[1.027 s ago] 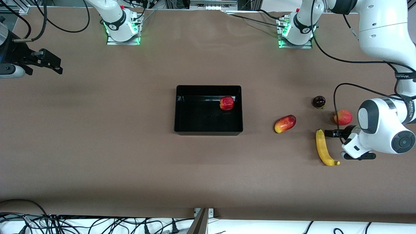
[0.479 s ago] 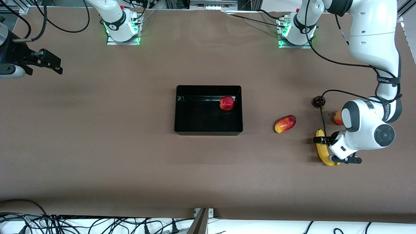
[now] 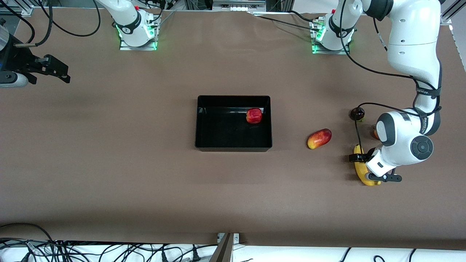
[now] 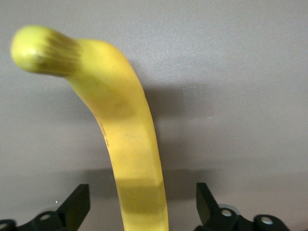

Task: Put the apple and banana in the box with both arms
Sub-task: 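Close the left gripper on the banana and lift it, then carry the banana with the left gripper and lower it into the box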

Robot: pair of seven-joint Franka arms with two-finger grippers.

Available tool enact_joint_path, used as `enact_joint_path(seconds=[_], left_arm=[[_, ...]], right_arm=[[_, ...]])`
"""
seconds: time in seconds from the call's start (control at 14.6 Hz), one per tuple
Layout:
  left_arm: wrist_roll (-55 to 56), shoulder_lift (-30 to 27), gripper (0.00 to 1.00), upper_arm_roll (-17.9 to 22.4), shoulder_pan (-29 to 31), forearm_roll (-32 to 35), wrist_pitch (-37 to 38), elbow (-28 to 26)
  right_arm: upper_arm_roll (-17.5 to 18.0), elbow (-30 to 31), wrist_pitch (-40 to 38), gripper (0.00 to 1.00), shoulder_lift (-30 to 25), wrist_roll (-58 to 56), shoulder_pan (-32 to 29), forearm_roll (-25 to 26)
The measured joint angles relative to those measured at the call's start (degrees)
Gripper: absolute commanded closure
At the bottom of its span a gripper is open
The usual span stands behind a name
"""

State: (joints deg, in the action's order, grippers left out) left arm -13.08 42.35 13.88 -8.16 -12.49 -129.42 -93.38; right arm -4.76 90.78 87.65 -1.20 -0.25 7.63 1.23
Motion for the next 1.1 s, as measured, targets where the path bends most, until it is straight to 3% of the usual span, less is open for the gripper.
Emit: enact_joint_path(seconds=[0.14, 0.34, 0.75, 0.89, 1.03, 1.1], left_arm=[[0.0, 0.5, 0.65, 0.0, 0.0, 0.0, -0.2, 0.0], [-0.6, 0.9, 0.87, 0.0, 0.1, 0.0, -0.3, 0.0], [-1.5, 0.9, 0.88, 0.0, 0.1, 0.0, 0.1, 0.6], [-1.6, 0.6, 0.88, 0.0, 0.0, 0.0, 7.3, 4.0], [-1.6, -0.4, 0.81, 0.0, -0.3, 0.0, 19.7, 10.9], [-1.6, -1.0, 0.82, -0.1, -0.4, 0.0, 25.8, 14.4]], right_arm=[[0.0, 0.0, 0.0, 0.00, 0.0, 0.0, 0.0, 0.0], [0.0, 0.0, 0.0, 0.00, 0.0, 0.0, 0.0, 0.0], [0.0, 0.0, 0.0, 0.00, 0.0, 0.0, 0.0, 0.0], [0.0, 0.0, 0.0, 0.00, 0.0, 0.0, 0.0, 0.0], [0.0, 0.0, 0.0, 0.00, 0.0, 0.0, 0.0, 0.0], [0.0, 0.0, 0.0, 0.00, 0.0, 0.0, 0.0, 0.0]])
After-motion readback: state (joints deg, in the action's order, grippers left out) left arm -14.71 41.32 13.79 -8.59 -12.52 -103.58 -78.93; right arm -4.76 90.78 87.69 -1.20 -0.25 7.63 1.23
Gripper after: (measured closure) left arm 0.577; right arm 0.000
